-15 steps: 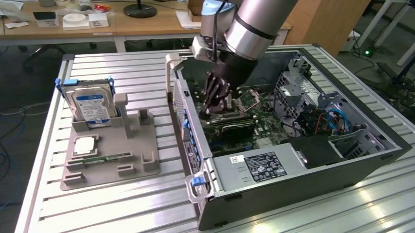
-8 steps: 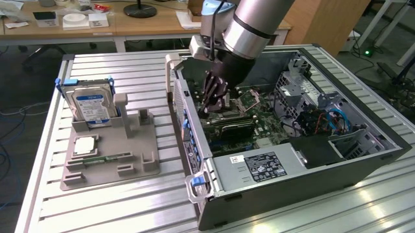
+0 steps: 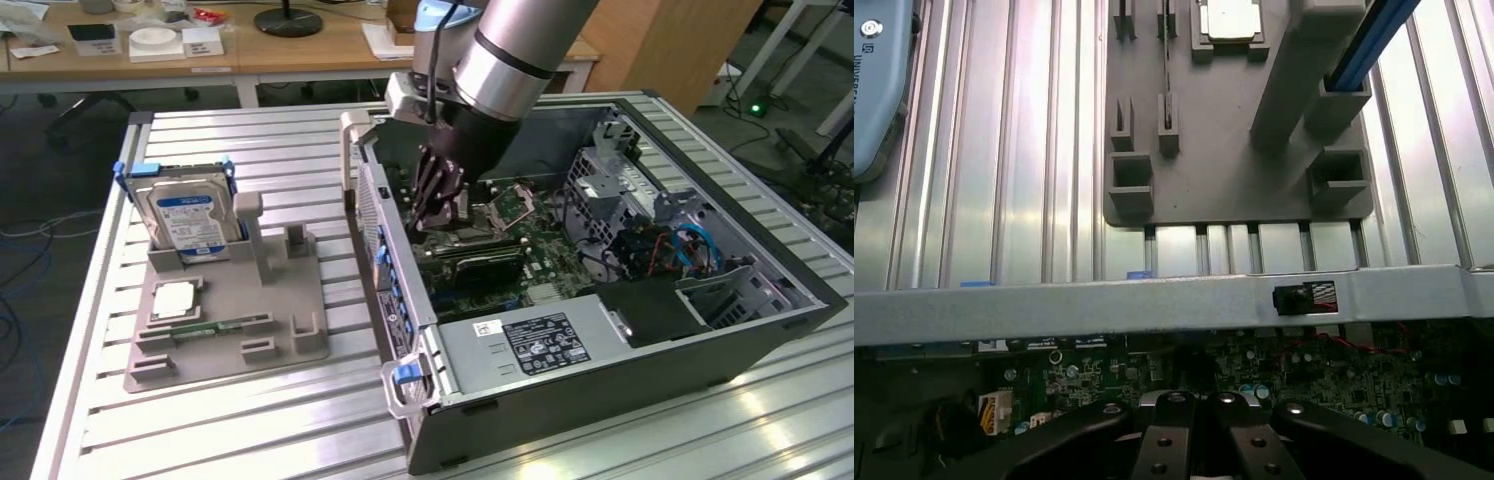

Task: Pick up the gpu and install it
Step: 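Press down on the gpu until it lock into place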

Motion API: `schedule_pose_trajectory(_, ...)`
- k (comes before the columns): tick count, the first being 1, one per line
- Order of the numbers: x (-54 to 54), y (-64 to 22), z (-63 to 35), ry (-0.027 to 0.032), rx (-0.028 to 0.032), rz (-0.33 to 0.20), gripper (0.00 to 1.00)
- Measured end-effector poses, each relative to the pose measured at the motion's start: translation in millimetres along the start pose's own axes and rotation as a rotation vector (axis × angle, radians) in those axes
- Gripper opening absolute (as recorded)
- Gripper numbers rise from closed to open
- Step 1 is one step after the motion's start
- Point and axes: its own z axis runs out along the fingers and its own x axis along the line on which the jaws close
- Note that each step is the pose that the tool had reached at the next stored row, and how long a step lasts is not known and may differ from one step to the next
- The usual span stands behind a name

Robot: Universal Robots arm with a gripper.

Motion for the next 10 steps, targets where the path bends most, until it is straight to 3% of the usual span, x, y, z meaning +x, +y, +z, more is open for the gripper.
schedule_pose_trajectory(10,5.6,0.5,1.1,0.0000,-0.0005,0.000,0.11)
